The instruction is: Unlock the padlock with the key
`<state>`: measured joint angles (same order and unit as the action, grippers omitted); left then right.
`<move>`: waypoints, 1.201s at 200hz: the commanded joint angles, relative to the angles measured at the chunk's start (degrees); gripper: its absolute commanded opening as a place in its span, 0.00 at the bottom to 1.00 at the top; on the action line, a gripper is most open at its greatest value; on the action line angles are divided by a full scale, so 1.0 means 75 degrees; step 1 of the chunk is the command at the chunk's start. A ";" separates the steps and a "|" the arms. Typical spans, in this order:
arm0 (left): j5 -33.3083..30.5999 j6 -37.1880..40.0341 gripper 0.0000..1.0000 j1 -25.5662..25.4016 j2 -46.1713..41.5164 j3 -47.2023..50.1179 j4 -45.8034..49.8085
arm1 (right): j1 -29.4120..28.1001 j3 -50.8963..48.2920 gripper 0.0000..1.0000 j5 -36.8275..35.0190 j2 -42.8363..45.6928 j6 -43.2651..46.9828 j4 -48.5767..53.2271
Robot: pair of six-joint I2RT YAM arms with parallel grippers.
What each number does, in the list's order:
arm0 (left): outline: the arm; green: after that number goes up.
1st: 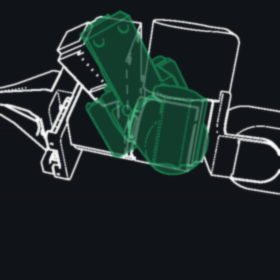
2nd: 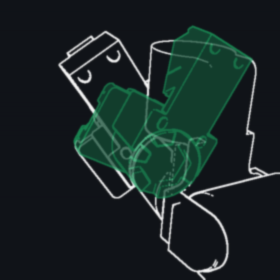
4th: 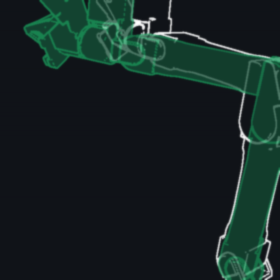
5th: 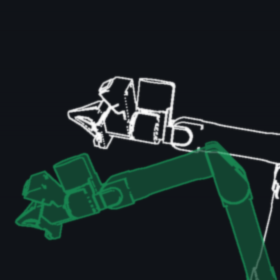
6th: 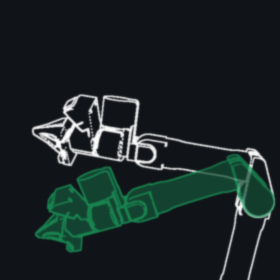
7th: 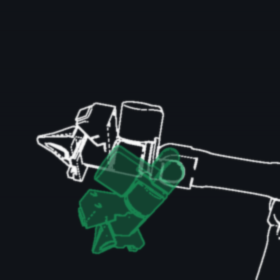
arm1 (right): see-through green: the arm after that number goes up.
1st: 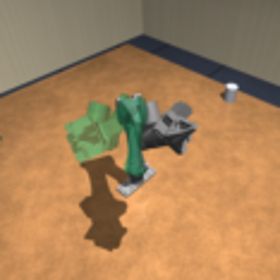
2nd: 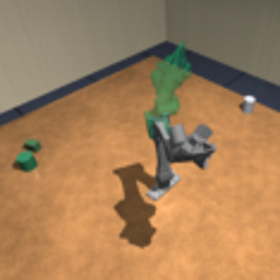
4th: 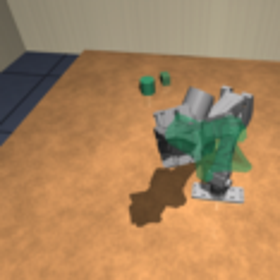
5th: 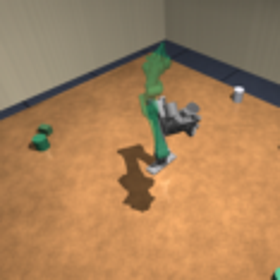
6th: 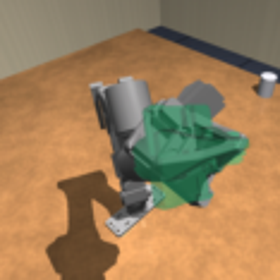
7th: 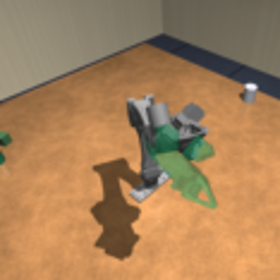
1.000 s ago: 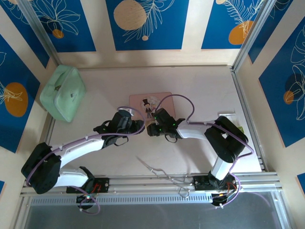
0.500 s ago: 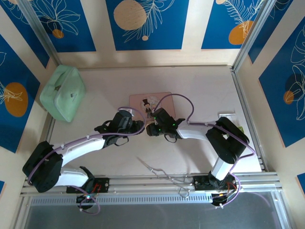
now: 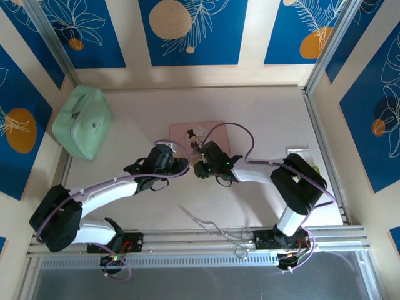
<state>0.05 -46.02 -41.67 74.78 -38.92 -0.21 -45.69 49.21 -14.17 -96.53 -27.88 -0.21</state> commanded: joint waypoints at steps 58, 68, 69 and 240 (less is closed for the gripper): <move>0.0145 0.0064 0.39 0.0083 0.0098 0.0058 -0.0149 | 0.0056 0.0188 0.16 0.0196 0.0218 -0.0103 0.0323; 0.0145 0.0075 0.39 0.0095 0.0107 0.0024 -0.0134 | 0.0092 0.0200 0.15 0.0279 0.0233 -0.0121 0.0409; 0.0145 0.0076 0.39 0.0095 0.0107 0.0016 -0.0141 | 0.0098 0.0200 0.15 0.0293 0.0236 -0.0124 0.0418; 0.1476 -0.1643 0.59 0.0097 0.0366 0.1075 -0.2192 | 0.1403 0.0575 0.00 0.4022 0.0262 -0.0102 0.1367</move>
<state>8.49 -53.84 -41.47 76.01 -32.88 -10.50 -36.03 51.42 8.32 -95.35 -28.53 9.06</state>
